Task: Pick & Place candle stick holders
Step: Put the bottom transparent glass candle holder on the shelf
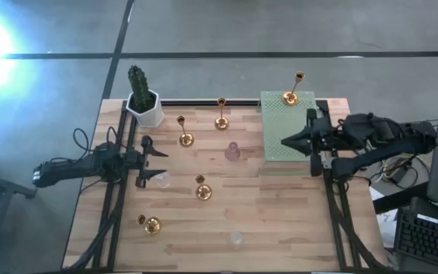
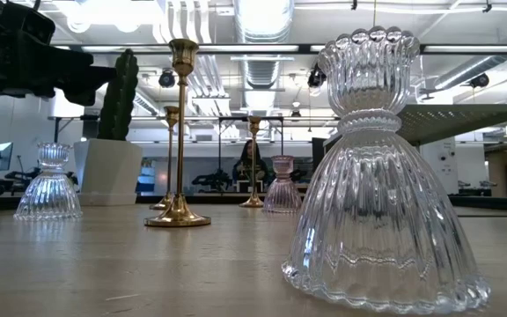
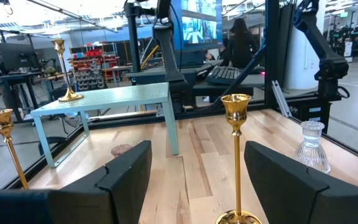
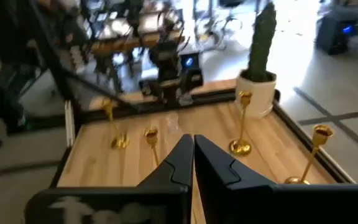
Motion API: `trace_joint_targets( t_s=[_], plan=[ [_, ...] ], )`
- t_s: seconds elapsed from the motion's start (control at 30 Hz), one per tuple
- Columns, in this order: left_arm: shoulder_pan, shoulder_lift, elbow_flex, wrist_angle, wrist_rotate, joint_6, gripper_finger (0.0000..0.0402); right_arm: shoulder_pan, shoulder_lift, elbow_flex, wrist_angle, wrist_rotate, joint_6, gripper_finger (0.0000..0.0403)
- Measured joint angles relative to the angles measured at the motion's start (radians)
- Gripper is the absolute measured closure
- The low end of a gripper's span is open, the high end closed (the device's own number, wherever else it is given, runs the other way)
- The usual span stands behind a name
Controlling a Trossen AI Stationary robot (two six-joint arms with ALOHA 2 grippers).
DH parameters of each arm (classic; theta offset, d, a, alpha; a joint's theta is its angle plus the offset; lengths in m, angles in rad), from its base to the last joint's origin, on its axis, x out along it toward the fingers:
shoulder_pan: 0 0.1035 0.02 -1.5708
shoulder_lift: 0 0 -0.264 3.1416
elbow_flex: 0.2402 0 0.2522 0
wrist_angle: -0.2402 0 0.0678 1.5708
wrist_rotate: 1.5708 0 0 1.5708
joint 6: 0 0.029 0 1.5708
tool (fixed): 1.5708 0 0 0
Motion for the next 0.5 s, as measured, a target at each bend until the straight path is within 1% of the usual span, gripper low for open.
trace_joint_targets(
  t_s=[0.07,0.17,0.33,0.5],
  plan=[
    [0.0,0.0,0.0,0.0,0.0,0.0,0.014,0.046,0.002,0.0,0.002,0.055,0.029,0.0395],
    [0.0,0.0,0.0,0.0,0.0,0.0,0.014,0.09,0.025,0.001,0.003,0.086,0.048,0.0395],
    [0.0,0.0,0.0,0.0,0.0,0.0,0.014,0.139,0.11,0.001,0.019,0.063,0.058,0.0395],
    [0.0,0.0,0.0,0.0,0.0,0.0,0.014,0.244,0.225,0.006,0.024,0.076,0.144,0.0395]
  ],
)
